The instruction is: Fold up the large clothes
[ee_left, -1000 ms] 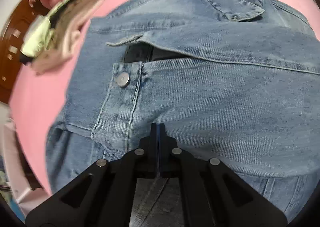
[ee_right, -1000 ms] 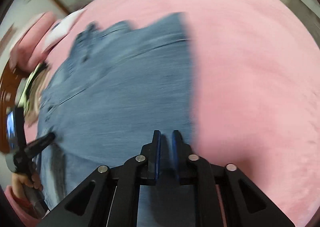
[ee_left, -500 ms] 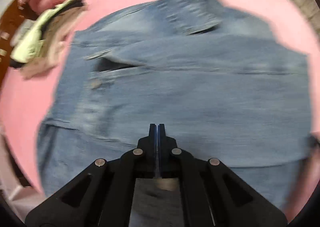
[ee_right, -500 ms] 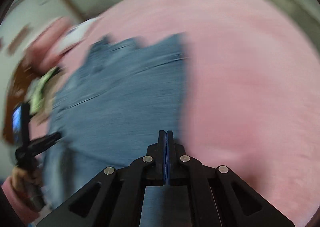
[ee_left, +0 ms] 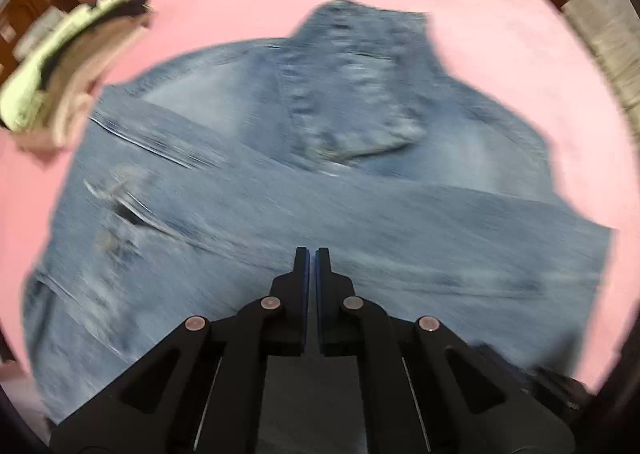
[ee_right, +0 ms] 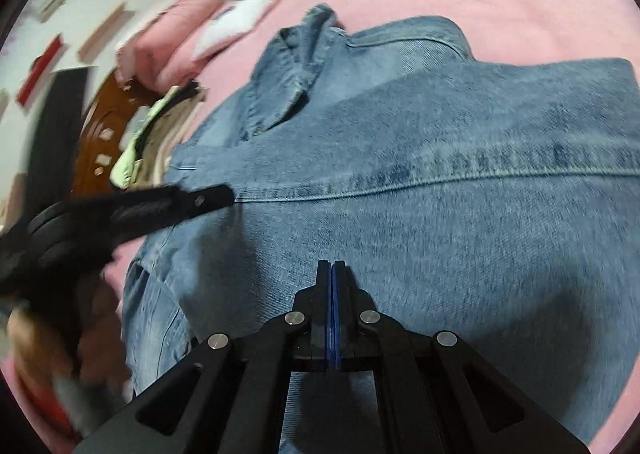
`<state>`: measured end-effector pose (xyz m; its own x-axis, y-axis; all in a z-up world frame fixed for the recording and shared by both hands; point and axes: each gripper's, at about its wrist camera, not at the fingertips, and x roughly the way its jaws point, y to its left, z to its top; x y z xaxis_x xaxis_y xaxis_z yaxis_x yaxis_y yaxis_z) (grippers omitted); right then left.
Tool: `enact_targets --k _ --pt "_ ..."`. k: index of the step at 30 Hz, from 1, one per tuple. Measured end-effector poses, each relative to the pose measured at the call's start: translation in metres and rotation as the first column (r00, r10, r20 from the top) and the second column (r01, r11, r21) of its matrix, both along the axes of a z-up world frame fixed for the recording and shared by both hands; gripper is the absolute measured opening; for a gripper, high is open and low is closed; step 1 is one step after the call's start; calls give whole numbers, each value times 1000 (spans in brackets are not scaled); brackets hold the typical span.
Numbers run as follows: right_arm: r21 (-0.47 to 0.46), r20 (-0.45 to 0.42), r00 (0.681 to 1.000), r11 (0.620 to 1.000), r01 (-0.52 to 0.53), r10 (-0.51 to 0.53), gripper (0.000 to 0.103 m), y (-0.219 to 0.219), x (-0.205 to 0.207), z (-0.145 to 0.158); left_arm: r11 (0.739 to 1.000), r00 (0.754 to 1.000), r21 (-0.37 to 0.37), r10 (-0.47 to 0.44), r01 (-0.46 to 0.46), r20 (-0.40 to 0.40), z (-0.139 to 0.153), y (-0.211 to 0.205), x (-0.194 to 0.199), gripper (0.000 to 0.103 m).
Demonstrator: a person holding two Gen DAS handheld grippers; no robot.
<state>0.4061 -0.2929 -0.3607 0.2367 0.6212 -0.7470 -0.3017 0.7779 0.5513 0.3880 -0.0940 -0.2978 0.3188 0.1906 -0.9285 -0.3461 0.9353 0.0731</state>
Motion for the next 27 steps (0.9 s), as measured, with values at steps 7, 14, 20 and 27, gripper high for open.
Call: enact_targets --k 7,14,20,27 --pt "89 29 992 989 122 -125 0 -48 32 2 996 997 51 72 -74 37 -12 41 5 1" --pt "-186 178 917 903 388 -357 0 -97 57 17 978 992 170 116 -121 39 -22 67 -2 1" --pt "-114 107 902 896 429 -419 0 -142 71 -2 984 996 153 90 -91 13 -30 83 11 1" --pt "-245 184 919 890 385 -347 0 -114 87 -7 985 998 167 51 -47 -21 -32 97 38 0"
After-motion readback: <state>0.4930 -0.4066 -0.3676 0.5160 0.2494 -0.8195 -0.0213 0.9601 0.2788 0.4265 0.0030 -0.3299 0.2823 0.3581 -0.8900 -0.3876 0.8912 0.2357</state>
